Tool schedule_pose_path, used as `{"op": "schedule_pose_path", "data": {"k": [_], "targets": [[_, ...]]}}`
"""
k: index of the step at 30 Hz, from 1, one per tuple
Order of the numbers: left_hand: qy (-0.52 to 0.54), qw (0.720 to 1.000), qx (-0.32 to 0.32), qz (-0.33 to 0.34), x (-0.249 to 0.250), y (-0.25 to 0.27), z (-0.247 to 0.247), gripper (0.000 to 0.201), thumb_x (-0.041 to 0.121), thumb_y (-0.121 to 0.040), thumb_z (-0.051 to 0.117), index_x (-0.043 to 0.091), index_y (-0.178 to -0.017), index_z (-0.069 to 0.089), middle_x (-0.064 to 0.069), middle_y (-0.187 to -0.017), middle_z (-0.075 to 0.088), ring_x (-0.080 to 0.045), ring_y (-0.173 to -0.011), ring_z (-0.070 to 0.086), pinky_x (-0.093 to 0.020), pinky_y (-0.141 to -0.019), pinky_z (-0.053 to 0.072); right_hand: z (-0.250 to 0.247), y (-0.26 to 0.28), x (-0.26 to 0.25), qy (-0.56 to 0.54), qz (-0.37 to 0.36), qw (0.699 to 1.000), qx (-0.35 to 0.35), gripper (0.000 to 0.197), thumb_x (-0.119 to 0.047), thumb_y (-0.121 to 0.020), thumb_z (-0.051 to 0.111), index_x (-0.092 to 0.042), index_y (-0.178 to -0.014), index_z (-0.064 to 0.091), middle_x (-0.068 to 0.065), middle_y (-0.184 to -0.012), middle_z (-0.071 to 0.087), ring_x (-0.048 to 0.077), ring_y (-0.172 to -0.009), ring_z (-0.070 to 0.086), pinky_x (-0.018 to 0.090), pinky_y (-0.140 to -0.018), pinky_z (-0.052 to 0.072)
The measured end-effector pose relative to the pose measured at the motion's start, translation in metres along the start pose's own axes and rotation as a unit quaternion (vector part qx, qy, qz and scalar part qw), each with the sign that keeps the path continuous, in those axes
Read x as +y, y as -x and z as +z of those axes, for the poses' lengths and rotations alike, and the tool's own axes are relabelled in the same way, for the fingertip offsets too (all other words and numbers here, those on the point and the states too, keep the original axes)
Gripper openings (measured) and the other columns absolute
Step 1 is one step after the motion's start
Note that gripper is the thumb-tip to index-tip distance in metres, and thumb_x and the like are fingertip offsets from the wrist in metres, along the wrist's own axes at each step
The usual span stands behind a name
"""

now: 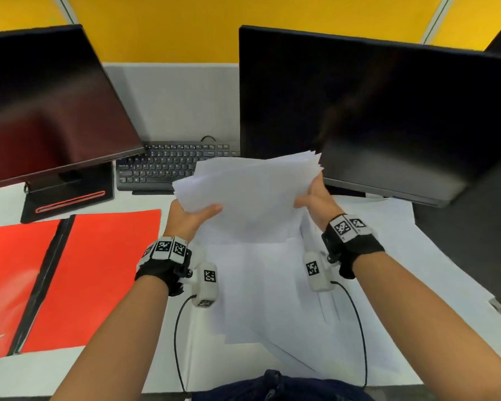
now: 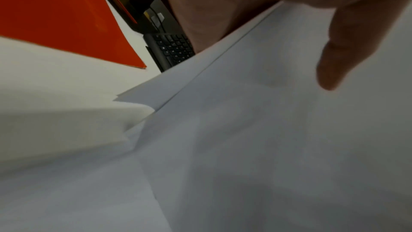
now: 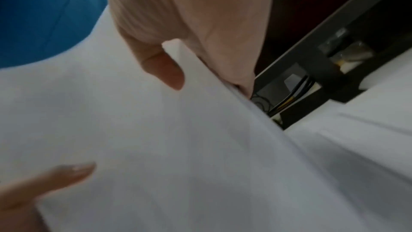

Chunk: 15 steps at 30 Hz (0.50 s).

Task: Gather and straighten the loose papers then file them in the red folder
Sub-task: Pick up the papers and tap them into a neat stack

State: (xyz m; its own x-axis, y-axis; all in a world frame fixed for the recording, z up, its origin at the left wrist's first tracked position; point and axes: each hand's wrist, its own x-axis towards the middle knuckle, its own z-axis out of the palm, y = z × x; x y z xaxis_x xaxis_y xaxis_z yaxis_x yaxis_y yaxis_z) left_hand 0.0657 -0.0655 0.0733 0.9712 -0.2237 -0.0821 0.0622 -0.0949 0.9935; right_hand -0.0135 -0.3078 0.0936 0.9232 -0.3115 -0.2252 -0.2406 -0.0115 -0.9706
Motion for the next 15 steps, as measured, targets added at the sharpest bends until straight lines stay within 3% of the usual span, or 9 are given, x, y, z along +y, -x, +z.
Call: {"op": "schedule_pose_path", "data": {"k": [2, 5, 8, 9, 11, 12, 13, 15], "targets": [[0.005, 1.0, 0.023, -0.006, -0.004, -0.001, 0.006, 0.039, -0.002, -0.073, 0.075, 0.03, -0.09, 0.061, 0.015, -0.084, 0.071, 0.005, -0.077, 0.068, -0.017, -0.076, 0.053, 0.015, -0.002, 0.006, 0.023, 0.003, 1.0, -0.005, 0.089, 0.018, -0.069, 0.048, -0.018, -0.143, 0.015, 0.008, -0.134, 0.046, 0.019, -0.118, 0.049, 0.026, -0.086, 0.049], [-0.002, 0.996, 0.081, -0.027, -0.004, -0.004, 0.015, 0.026, 0.0, -0.08, 0.068, 0.013, -0.1, 0.057, 0.004, -0.084, 0.063, -0.018, -0.081, 0.064, -0.021, -0.069, 0.05, 0.03, -0.002, 0.007, -0.008, 0.004, 0.999, 0.043, 0.073, 0.019, -0.078, 0.044, -0.013, -0.139, 0.021, 0.002, -0.121, 0.047, 0.011, -0.102, 0.051, 0.014, -0.07, 0.043], [-0.047, 0.995, 0.083, 0.001, 0.002, -0.009, 0.021, 0.021, 0.008, -0.086, 0.063, -0.001, -0.105, 0.062, -0.009, -0.092, 0.064, -0.025, -0.088, 0.062, -0.028, -0.074, 0.05, 0.021, -0.002, 0.009, 0.009, -0.006, 0.999, 0.039, 0.074, 0.017, -0.08, 0.046, -0.013, -0.141, 0.018, 0.001, -0.125, 0.045, 0.011, -0.107, 0.048, 0.017, -0.08, 0.044], [-0.059, 0.996, 0.068, 0.013, 0.005, -0.01, 0.022, 0.022, 0.008, -0.087, 0.061, 0.0, -0.107, 0.063, -0.009, -0.095, 0.064, -0.024, -0.087, 0.062, -0.028, -0.076, 0.049, 0.014, -0.003, 0.012, 0.036, -0.002, 0.999, 0.033, 0.076, 0.015, -0.08, 0.048, -0.013, -0.143, 0.017, 0.003, -0.13, 0.044, 0.014, -0.113, 0.047, 0.022, -0.086, 0.044], [-0.075, 0.996, 0.042, 0.014, 0.01, -0.012, 0.022, 0.017, 0.005, -0.089, 0.057, 0.007, -0.105, 0.062, -0.004, -0.088, 0.064, -0.015, -0.077, 0.059, -0.02, -0.068, 0.049, -0.008, -0.002, 0.023, 0.129, 0.036, 0.99, 0.039, 0.077, 0.004, -0.082, 0.054, -0.013, -0.147, 0.016, 0.01, -0.139, 0.041, 0.022, -0.125, 0.043, 0.032, -0.096, 0.043], [-0.082, 0.996, 0.035, 0.001, 0.011, -0.013, 0.021, 0.013, 0.004, -0.089, 0.056, 0.011, -0.098, 0.061, 0.0, -0.081, 0.062, -0.011, -0.071, 0.057, -0.018, -0.062, 0.048, -0.023, -0.002, 0.034, 0.213, 0.072, 0.973, 0.056, 0.075, -0.005, -0.084, 0.057, -0.013, -0.147, 0.018, 0.012, -0.143, 0.038, 0.026, -0.131, 0.039, 0.037, -0.103, 0.04], [-0.089, 0.996, 0.029, -0.016, 0.01, -0.014, 0.021, 0.012, 0.003, -0.088, 0.055, 0.014, -0.09, 0.06, 0.002, -0.076, 0.059, -0.01, -0.067, 0.055, -0.02, -0.058, 0.046, -0.041, 0.001, 0.047, 0.317, 0.126, 0.937, 0.079, 0.075, -0.018, -0.084, 0.06, -0.013, -0.147, 0.02, 0.014, -0.146, 0.034, 0.03, -0.134, 0.035, 0.043, -0.108, 0.036], [-0.099, 0.993, 0.019, -0.067, 0.002, -0.012, 0.018, 0.012, 0.003, -0.088, 0.055, 0.014, -0.086, 0.06, 0.0, -0.07, 0.057, -0.016, -0.061, 0.052, -0.023, -0.054, 0.042, -0.077, 0.014, 0.079, 0.472, 0.249, 0.839, 0.108, 0.091, -0.05, -0.081, 0.061, -0.014, -0.149, 0.013, 0.016, -0.154, 0.022, 0.035, -0.142, 0.022, 0.054, -0.113, 0.023]]}}
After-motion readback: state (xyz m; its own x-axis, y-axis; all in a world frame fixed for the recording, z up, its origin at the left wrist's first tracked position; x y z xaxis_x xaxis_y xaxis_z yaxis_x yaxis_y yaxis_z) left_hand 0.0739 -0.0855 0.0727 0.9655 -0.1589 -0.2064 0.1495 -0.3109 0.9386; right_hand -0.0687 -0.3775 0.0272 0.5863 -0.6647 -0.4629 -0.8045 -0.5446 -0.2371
